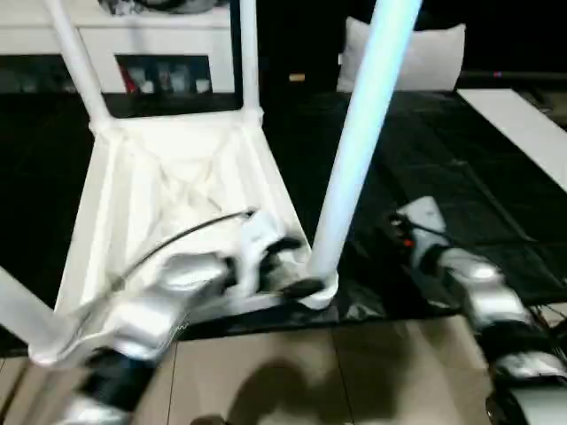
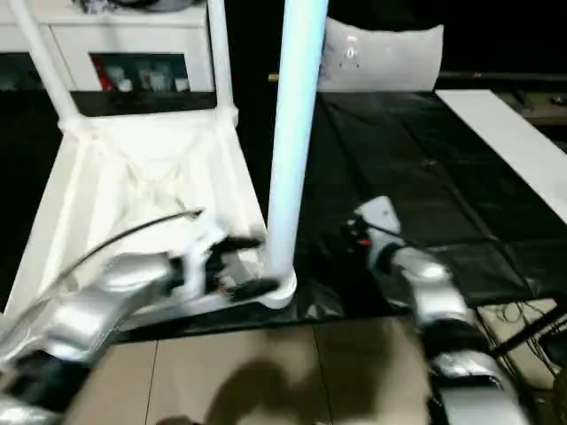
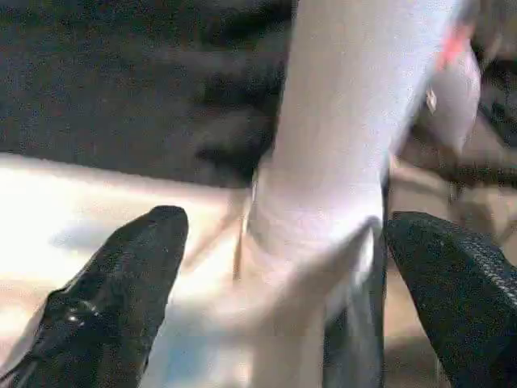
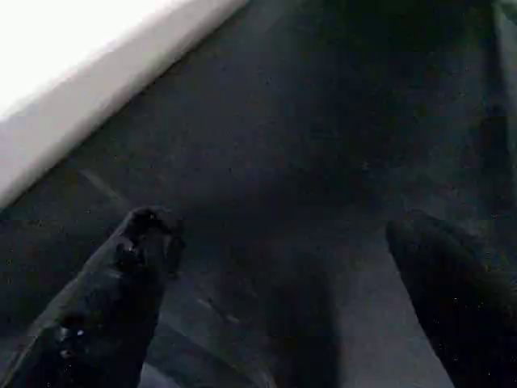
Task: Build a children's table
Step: Rotate table base
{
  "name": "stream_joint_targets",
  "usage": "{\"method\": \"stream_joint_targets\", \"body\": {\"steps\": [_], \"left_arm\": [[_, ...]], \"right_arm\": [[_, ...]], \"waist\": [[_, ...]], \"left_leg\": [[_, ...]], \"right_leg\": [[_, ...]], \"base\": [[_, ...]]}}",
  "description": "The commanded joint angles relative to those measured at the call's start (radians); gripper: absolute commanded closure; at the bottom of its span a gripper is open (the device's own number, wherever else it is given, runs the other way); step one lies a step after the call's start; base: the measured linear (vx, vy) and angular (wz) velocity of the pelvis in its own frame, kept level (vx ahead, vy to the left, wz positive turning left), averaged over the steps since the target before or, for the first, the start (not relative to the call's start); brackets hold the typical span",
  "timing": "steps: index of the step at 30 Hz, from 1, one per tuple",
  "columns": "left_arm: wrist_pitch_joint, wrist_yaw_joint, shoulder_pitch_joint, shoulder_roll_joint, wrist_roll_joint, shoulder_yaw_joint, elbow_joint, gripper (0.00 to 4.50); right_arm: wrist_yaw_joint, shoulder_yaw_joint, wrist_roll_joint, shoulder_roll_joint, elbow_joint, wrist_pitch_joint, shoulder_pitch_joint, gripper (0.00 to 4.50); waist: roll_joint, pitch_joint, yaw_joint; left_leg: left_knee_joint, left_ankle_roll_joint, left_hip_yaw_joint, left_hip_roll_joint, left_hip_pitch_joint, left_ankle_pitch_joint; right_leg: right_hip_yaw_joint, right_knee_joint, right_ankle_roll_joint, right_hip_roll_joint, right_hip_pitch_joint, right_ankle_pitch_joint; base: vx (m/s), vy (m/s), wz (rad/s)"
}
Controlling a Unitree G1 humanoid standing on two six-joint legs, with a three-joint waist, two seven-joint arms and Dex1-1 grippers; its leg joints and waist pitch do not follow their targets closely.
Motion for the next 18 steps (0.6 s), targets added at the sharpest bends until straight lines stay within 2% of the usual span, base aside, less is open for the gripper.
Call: {"method": "stream_joint_targets", "body": {"steps": [1,2,3,5,6,8,10,12,14,15,18], "left_arm": [[0.011,-0.025,0.011,0.028,0.025,-0.033,-0.07,0.41],[0.011,-0.025,0.011,0.028,0.025,-0.033,-0.07,0.41],[0.01,-0.025,0.017,0.04,0.031,-0.037,-0.081,0.68],[0.019,0.005,0.037,0.059,0.056,-0.035,-0.108,0.81],[0.051,0.034,0.049,0.069,0.064,-0.028,-0.121,0.86],[0.095,0.055,0.057,0.074,0.059,-0.017,-0.124,0.97],[0.12,0.066,0.068,0.074,0.053,-0.008,-0.127,1.26],[0.119,0.065,0.079,0.075,0.052,-0.006,-0.133,1.32],[0.13,0.062,0.084,0.088,0.063,-0.018,-0.142,1.6],[0.137,0.066,0.085,0.095,0.07,-0.025,-0.147,1.6],[0.136,0.073,0.074,0.098,0.087,-0.039,-0.131,1.78]], "right_arm": [[0.071,0.008,0.041,-0.028,-0.108,0.03,0.034,0.0],[0.071,0.008,0.041,-0.028,-0.108,0.03,0.034,0.0],[0.084,0.009,0.05,-0.035,-0.135,0.042,0.045,0.0],[0.108,0.014,0.067,-0.06,-0.223,0.074,0.085,0.0],[0.128,0.013,0.086,-0.079,-0.312,0.12,0.122,0.0],[0.155,0.015,0.112,-0.095,-0.398,0.166,0.154,0.0],[0.197,0.02,0.158,-0.106,-0.481,0.23,0.185,0.0],[0.227,0.041,0.163,-0.119,-0.522,0.247,0.207,0.0],[0.254,0.069,0.153,-0.139,-0.561,0.254,0.233,0.0],[0.261,0.077,0.156,-0.15,-0.593,0.272,0.247,0.0],[0.305,0.086,0.176,-0.178,-0.636,0.305,0.269,0.0]], "waist": [[0.008,-0.068,0.007],[0.008,-0.069,0.011],[0.008,-0.067,0.011],[-0.002,-0.067,0.02],[-0.004,-0.065,0.025],[-0.003,-0.065,0.032],[0.0,-0.064,0.033],[0.0,-0.063,0.032],[0.001,-0.061,0.033],[0.004,-0.061,0.035],[0.007,-0.063,0.038]], "left_leg": [[-0.072,0.039,-0.008,0.029,0.004,-0.231],[-0.072,0.04,-0.008,0.031,0.007,-0.232],[-0.073,0.041,-0.007,0.031,0.006,-0.234],[-0.073,0.039,-0.007,0.029,0.005,-0.234],[-0.073,0.039,-0.007,0.028,0.004,-0.228],[-0.074,0.043,-0.007,0.027,0.005,-0.225],[-0.075,0.044,-0.008,0.026,0.004,-0.232],[-0.077,0.039,-0.011,0.026,0.002,-0.25],[-0.077,0.035,-0.011,0.027,0.004,-0.26],[-0.078,0.033,-0.012,0.028,0.007,-0.272],[-0.078,0.033,-0.014,0.026,0.007,-0.276]], "right_leg": [[0.054,-0.075,-0.177,-0.068,0.056,-0.257],[0.055,-0.075,-0.179,-0.069,0.055,-0.253],[0.055,-0.075,-0.181,-0.069,0.053,-0.256],[0.056,-0.077,-0.172,-0.071,0.056,-0.278],[0.057,-0.077,-0.159,-0.068,0.057,-0.287],[0.057,-0.079,-0.142,-0.069,0.055,-0.309],[0.055,-0.083,-0.132,-0.067,0.055,-0.327],[0.053,-0.087,-0.122,-0.071,0.054,-0.369],[0.055,-0.092,-0.111,-0.072,0.05,-0.391],[0.055,-0.095,-0.106,-0.071,0.049,-0.404],[0.054,-0.097,-0.1,-0.07,0.049,-0.4]], "base": [[0.0,0.0,0.0],[0.0,0.0,0.0],[0.0,0.0,0.0],[0.0,0.0,0.0],[0.0,0.0,0.0],[0.0,0.0,0.0],[0.0,0.0,0.0],[0.0,0.0,0.0],[0.0,0.0,0.0],[0.0,0.0,0.0],[0.0,0.0,0.0]]}}
